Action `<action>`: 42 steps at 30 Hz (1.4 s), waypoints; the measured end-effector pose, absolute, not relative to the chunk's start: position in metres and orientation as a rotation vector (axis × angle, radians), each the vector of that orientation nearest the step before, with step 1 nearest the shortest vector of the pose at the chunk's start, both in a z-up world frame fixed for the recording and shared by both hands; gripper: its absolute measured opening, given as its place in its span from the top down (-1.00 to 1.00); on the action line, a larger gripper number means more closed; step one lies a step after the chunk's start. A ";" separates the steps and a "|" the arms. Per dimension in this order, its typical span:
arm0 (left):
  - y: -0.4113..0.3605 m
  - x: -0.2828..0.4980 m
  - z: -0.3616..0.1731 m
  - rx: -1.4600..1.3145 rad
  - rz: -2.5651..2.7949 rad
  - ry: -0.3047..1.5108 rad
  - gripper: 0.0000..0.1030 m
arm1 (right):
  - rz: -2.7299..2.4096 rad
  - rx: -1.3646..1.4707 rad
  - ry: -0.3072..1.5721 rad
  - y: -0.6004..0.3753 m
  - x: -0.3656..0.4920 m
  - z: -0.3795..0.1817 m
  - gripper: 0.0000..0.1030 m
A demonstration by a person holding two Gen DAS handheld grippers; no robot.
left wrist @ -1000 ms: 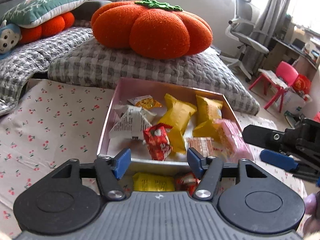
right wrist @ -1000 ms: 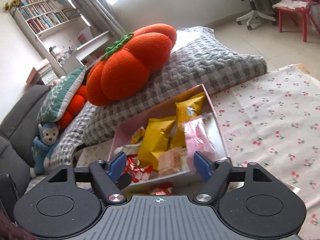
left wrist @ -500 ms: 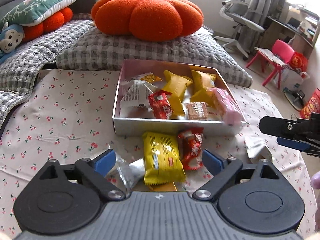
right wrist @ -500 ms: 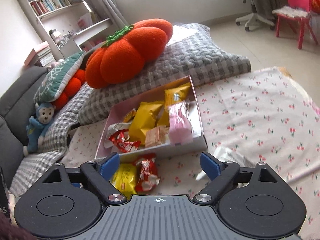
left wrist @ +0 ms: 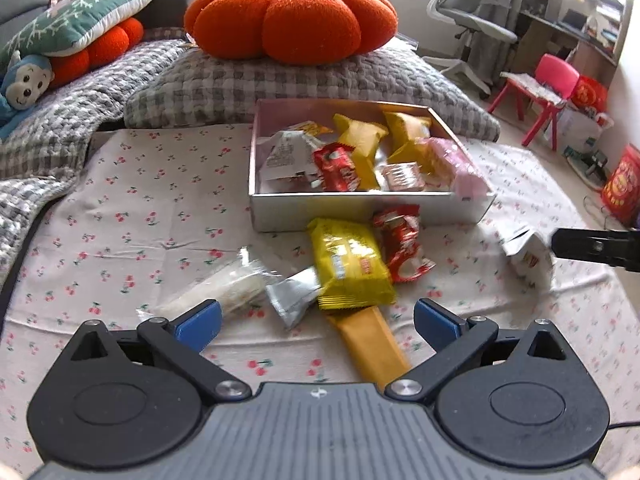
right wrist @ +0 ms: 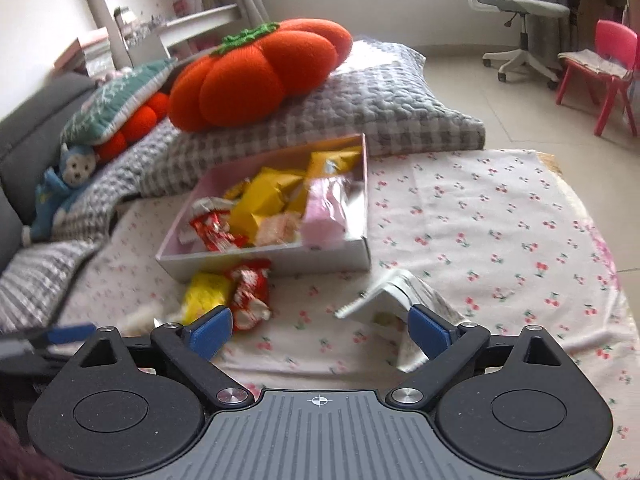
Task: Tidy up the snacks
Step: 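Move both tools back toward the remaining snacks, then grasp the clear white packet with the left tool while the right tool grasps the crumpled white paper packet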
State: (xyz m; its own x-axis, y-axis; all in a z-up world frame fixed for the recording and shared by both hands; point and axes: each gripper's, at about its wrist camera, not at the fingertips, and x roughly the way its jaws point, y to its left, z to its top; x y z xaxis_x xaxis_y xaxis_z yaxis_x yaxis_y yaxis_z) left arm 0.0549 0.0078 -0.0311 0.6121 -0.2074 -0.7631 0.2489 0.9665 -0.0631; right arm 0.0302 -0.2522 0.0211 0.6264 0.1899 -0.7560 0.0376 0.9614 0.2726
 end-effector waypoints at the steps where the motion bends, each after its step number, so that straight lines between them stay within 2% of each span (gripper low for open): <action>1: 0.011 0.054 -0.032 0.062 -0.263 0.870 -0.99 | 0.085 0.261 0.893 -0.253 0.027 0.020 -0.87; 12: 0.066 0.043 -0.057 0.121 -0.237 0.844 -0.99 | 0.043 0.136 0.878 -0.266 0.007 -0.009 -0.87; 18: 0.090 0.041 -0.067 0.107 -0.282 0.772 -0.99 | 0.104 0.077 0.873 -0.264 0.008 -0.028 -0.87; 32: 0.118 0.077 -0.080 0.028 -0.376 0.755 -0.98 | 0.117 0.091 0.890 -0.282 0.033 -0.050 -0.87; 37: 0.112 0.092 -0.076 -0.005 -0.418 0.760 -0.92 | 0.104 0.095 0.896 -0.285 0.047 -0.052 -0.87; 42: 0.092 0.105 -0.086 0.060 -0.469 0.850 -0.59 | 0.090 0.072 0.922 -0.287 0.062 -0.058 -0.87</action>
